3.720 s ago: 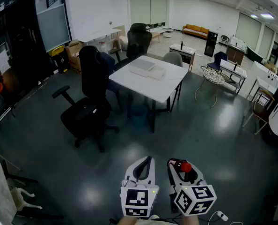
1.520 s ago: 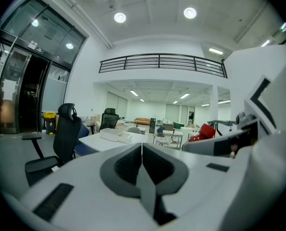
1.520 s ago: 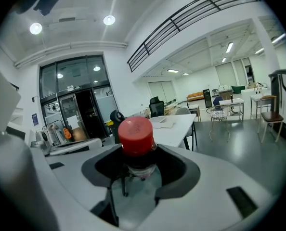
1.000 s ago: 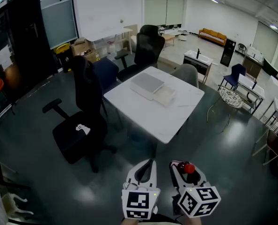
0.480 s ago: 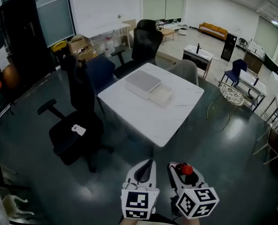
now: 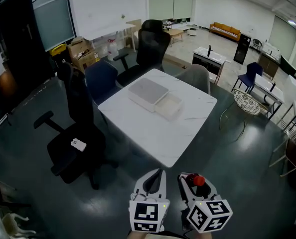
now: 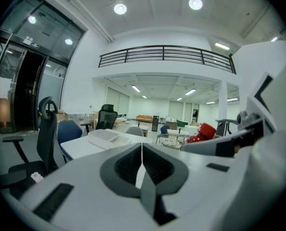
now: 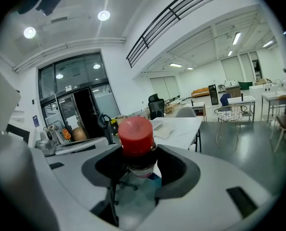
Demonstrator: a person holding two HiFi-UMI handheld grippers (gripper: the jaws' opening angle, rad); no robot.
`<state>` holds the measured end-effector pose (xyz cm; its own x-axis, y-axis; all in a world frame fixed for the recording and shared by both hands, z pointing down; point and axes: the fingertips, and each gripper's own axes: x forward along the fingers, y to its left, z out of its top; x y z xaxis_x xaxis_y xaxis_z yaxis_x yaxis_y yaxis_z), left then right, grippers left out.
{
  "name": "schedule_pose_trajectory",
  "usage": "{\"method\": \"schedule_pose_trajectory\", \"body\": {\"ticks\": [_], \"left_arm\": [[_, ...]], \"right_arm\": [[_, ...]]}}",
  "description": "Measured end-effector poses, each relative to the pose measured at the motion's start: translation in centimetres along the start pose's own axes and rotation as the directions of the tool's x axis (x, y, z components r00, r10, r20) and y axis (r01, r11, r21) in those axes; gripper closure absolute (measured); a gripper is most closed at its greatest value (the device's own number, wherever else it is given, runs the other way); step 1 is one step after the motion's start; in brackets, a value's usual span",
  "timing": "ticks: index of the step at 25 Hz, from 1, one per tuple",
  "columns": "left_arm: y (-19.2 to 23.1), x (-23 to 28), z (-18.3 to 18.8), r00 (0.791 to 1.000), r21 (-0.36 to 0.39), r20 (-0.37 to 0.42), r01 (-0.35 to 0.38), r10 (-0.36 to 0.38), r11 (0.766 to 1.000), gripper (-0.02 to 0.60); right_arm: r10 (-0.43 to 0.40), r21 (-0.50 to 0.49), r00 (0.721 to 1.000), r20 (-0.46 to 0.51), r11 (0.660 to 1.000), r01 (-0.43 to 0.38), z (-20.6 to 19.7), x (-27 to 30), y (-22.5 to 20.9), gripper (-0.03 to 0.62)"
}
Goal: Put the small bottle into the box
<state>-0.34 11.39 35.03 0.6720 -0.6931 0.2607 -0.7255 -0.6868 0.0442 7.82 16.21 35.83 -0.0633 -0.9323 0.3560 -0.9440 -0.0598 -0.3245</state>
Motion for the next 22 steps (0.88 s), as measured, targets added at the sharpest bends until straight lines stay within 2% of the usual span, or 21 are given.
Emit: {"method": "schedule_pose_trajectory", "body": {"ticks": [15,22], "left_arm": [[6.0,11.0,4.9,1.000,0.002,0.019,0.010,-0.010,1.000,0.561],[9.1,15.2,6.0,1.000,0.008,0.018,0.017,-0.018,1.000,0.561]], "right_arm": [[-0.027,-0.006,0.999,0.032,1.000,0.028,7.6,10.8,-2.9,0.367],[-0.036,-0.005,0.999,0.033,0.999,0.036,9.6,15.8,-3.5,0.367]]}}
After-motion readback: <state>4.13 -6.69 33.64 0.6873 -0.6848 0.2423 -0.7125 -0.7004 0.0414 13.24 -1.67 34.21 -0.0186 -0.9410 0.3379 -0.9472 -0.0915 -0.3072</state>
